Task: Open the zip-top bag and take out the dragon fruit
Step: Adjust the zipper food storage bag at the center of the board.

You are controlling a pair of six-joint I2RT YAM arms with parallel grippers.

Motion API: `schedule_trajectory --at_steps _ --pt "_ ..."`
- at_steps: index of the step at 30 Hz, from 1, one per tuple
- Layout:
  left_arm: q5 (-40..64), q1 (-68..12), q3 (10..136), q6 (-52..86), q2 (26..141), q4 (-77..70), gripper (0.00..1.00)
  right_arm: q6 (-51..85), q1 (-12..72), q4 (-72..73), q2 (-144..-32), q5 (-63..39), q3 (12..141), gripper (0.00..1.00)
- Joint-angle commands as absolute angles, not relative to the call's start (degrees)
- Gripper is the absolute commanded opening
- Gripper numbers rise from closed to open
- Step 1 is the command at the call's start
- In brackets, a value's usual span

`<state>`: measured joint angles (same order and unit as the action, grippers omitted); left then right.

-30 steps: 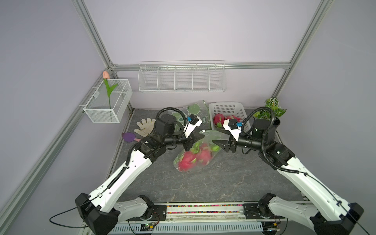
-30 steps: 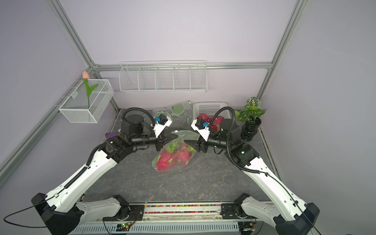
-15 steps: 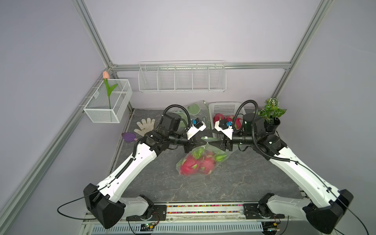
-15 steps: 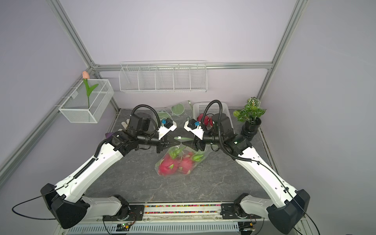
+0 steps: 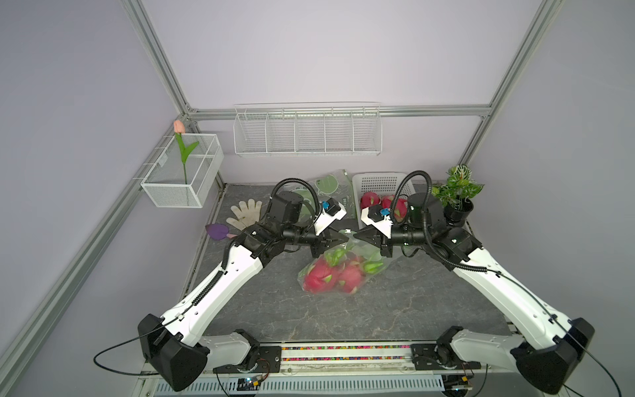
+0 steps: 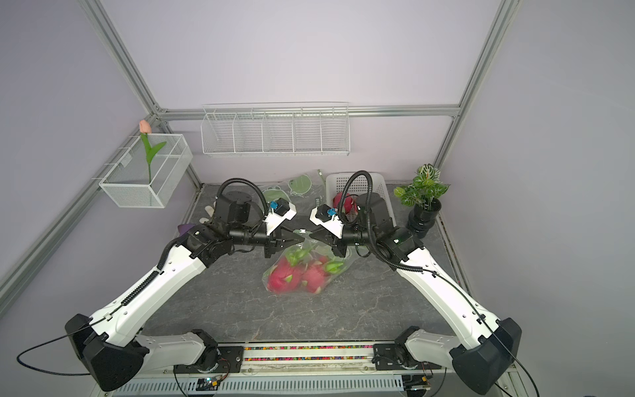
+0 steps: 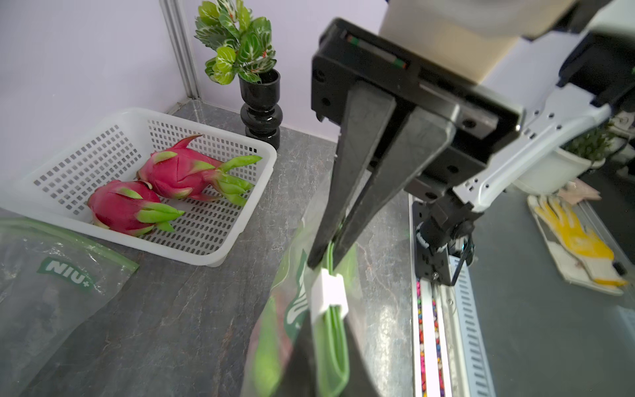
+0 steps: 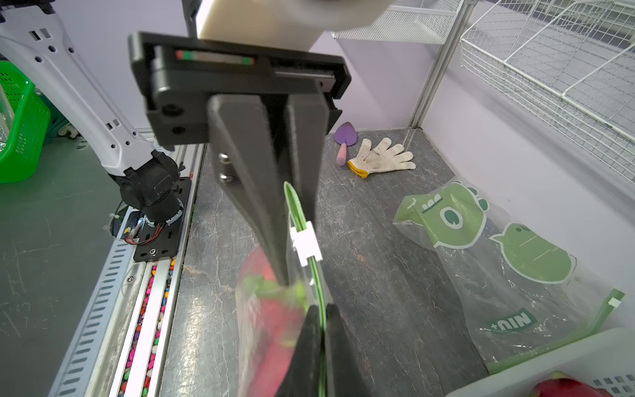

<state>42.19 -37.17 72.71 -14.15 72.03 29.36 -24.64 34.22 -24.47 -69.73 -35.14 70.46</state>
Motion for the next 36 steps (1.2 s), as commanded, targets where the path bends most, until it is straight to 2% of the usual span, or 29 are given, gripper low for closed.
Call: schedule_trajectory --at_steps 1,5,10,16,19,26,36 --pt "38.8 -36.7 69.7 -12.1 69.1 22.3 0.38 -24.6 34.0 -23.5 -70.5 -35.6 69.9 0.07" --pt "39.8 -36.6 67.2 -12.0 68.4 20.4 0.42 -24.4 34.0 -23.5 -70.2 -36.0 70.0 0.07" --pt "41.0 -36.5 67.7 -14.5 69.3 22.8 0.34 -24.5 34.0 -23.4 -69.7 -36.5 69.9 0.07" --pt "42.6 -36.5 67.9 -14.7 69.2 22.6 0.0 -25.2 34.0 -23.8 -68.8 -36.1 69.4 0.08" --pt "42.9 -36.5 68.2 -14.5 69.2 23.0 0.0 -25.2 33.9 -23.5 -68.2 -37.6 69.4 0.24" --pt "45.2 -36.5 68.9 -12.9 69.2 23.3 0.0 -24.9 34.2 -21.9 -69.1 -42.5 70.8 0.4" --pt "45.2 -36.5 69.6 -12.2 69.6 23.9 0.0 -25.5 34.7 -24.6 -73.6 -45.8 76.5 0.4"
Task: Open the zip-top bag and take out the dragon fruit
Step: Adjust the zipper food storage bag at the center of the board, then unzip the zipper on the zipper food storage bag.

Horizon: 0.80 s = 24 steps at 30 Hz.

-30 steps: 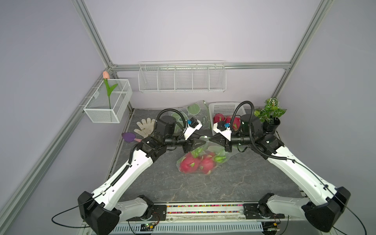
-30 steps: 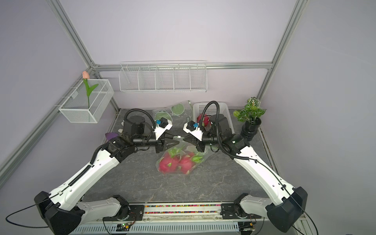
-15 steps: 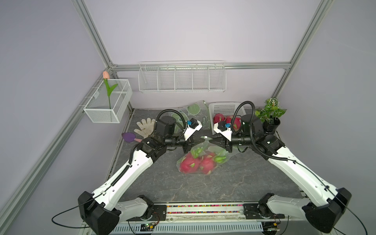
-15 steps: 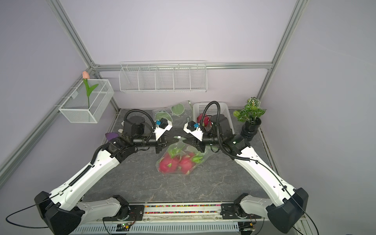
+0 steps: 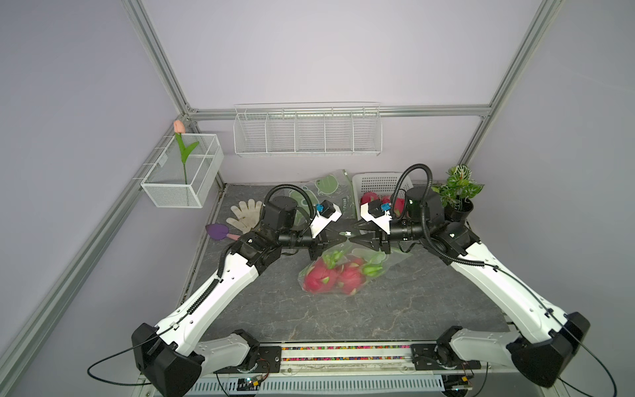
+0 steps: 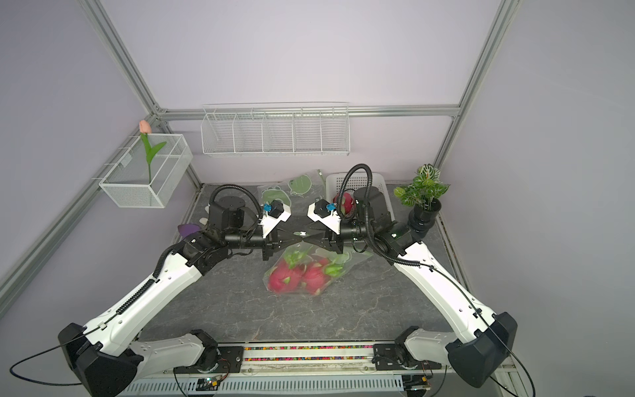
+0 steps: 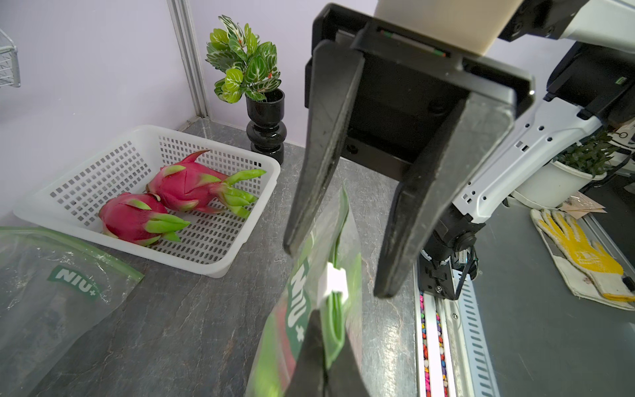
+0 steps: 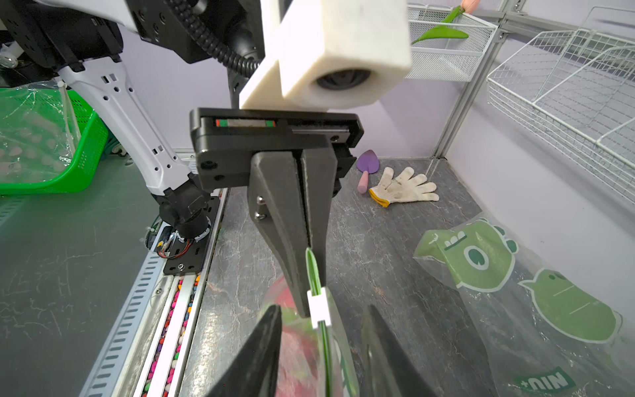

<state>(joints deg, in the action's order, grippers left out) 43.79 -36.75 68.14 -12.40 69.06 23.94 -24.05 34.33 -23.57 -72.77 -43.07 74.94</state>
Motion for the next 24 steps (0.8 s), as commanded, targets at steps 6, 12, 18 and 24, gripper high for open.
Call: schedule_trajectory --at_steps 6,12,18,24 --pt "45.2 -36.5 69.8 -11.9 69.8 23.5 0.0 -26.4 34.8 -25.0 -73.9 -45.9 76.9 0.34" --pt "44.9 -36.5 70.1 -11.6 70.2 23.3 0.0 -27.7 34.8 -26.9 -75.0 -45.9 77.9 0.33" --pt "44.9 -36.5 70.3 -11.3 70.3 23.2 0.0 -28.8 34.8 -27.6 -75.2 -45.6 78.2 0.22" --pt "44.6 -36.5 70.6 -10.9 70.5 22.9 0.0 -29.1 34.8 -27.4 -75.3 -44.5 78.0 0.07"
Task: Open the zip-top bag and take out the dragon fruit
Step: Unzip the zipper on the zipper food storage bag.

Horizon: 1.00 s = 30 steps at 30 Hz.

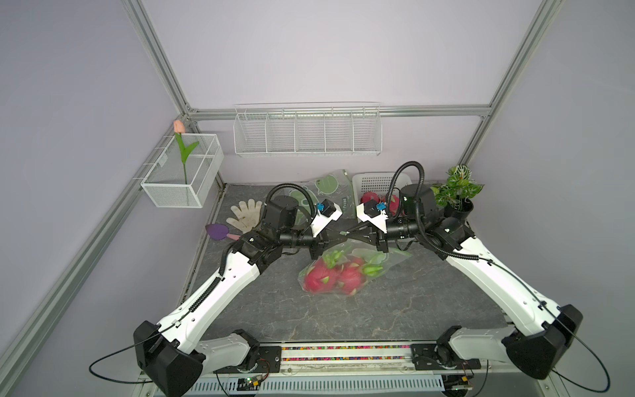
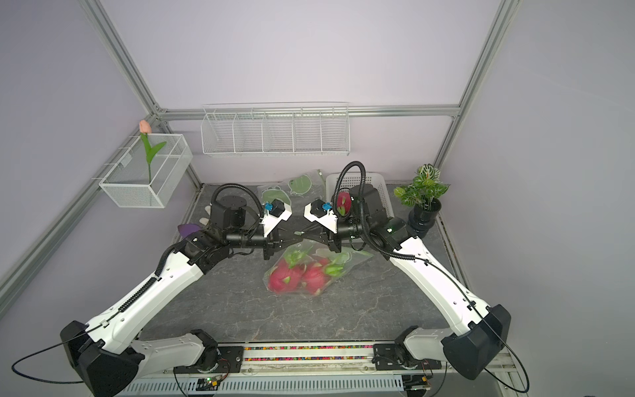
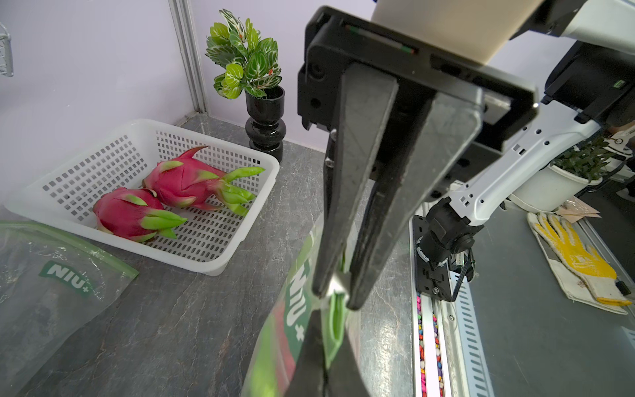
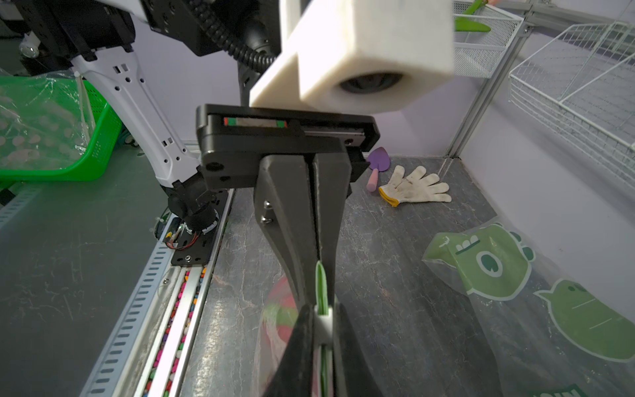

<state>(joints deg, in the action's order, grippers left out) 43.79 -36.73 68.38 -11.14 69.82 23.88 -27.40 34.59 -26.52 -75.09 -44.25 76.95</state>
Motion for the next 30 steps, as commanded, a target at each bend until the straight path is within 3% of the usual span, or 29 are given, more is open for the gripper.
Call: schedule_trajectory --at_steps 1,11,21,30 --pt "44.6 -36.5 70.5 -10.8 70.4 22.9 0.0 -29.2 34.7 -27.6 -75.3 -44.3 78.0 0.07" --pt "45.3 -33.5 70.2 -7.8 65.2 23.3 0.0 -28.1 34.4 -25.3 -73.8 -42.7 75.2 0.07" --pt "33.6 -27.0 69.9 3.7 56.9 20.5 0.0 -26.9 32.9 -22.4 -71.3 -42.0 70.6 0.07" --pt "25.0 -20.1 77.9 5.8 54.4 36.5 0.0 -24.7 32.0 -18.6 -69.4 -41.0 66.1 0.07"
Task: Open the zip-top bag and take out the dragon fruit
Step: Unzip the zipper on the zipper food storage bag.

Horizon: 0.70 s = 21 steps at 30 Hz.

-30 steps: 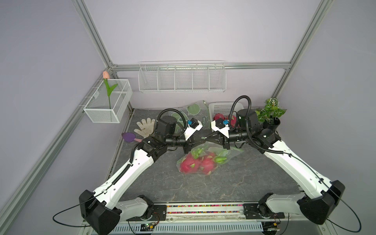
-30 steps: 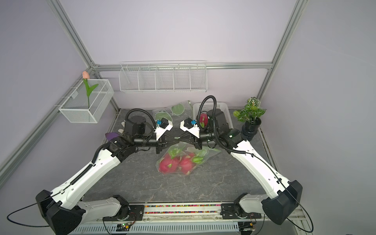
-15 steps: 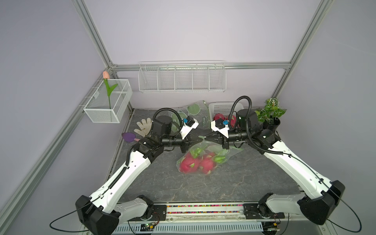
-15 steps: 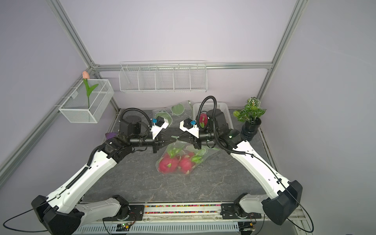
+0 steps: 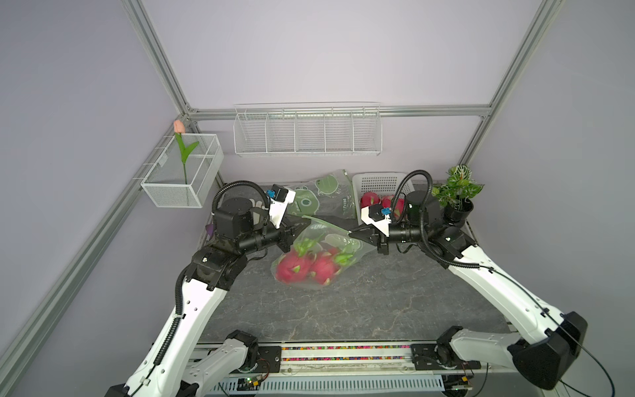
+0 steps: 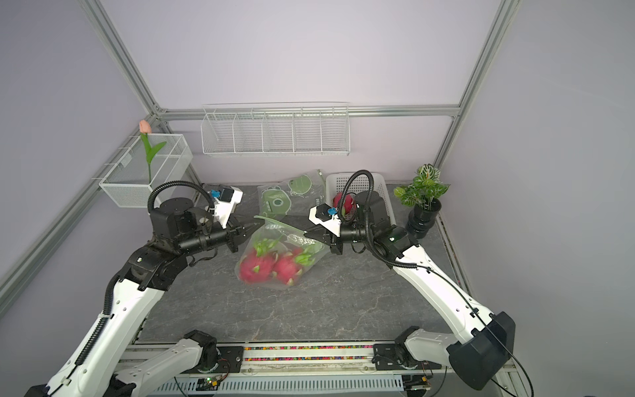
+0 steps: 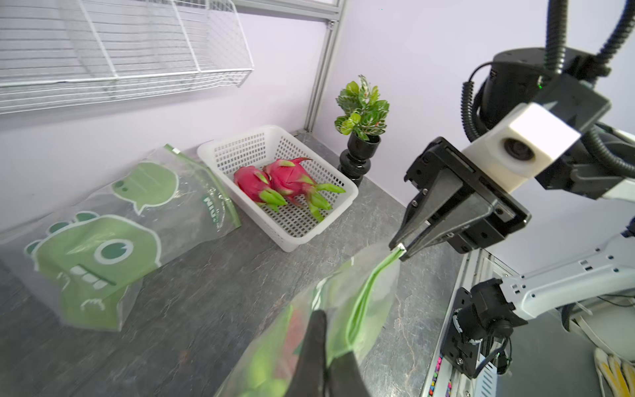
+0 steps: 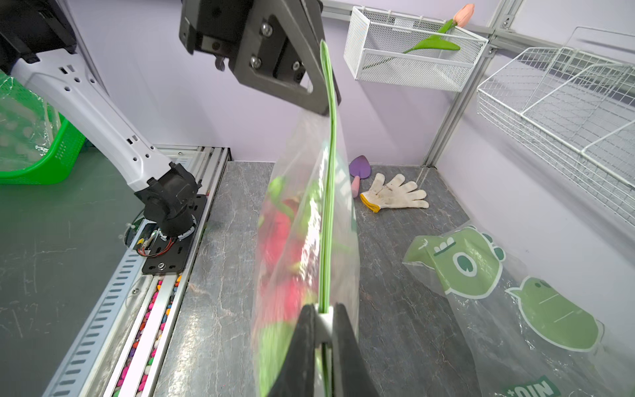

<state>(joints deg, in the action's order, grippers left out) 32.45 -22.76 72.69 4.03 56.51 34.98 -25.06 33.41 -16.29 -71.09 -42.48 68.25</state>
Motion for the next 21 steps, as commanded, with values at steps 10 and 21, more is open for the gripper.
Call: schedule_trajectory --at_steps 10,21 --pt "24.8 -9.8 80.4 7.7 53.5 43.6 0.0 -23.0 31.5 -15.4 -68.0 -41.0 62.6 0.07" --pt "24.4 -9.3 79.8 7.8 52.5 44.3 0.0 -23.0 31.5 -14.5 -67.3 -41.6 61.1 0.07"
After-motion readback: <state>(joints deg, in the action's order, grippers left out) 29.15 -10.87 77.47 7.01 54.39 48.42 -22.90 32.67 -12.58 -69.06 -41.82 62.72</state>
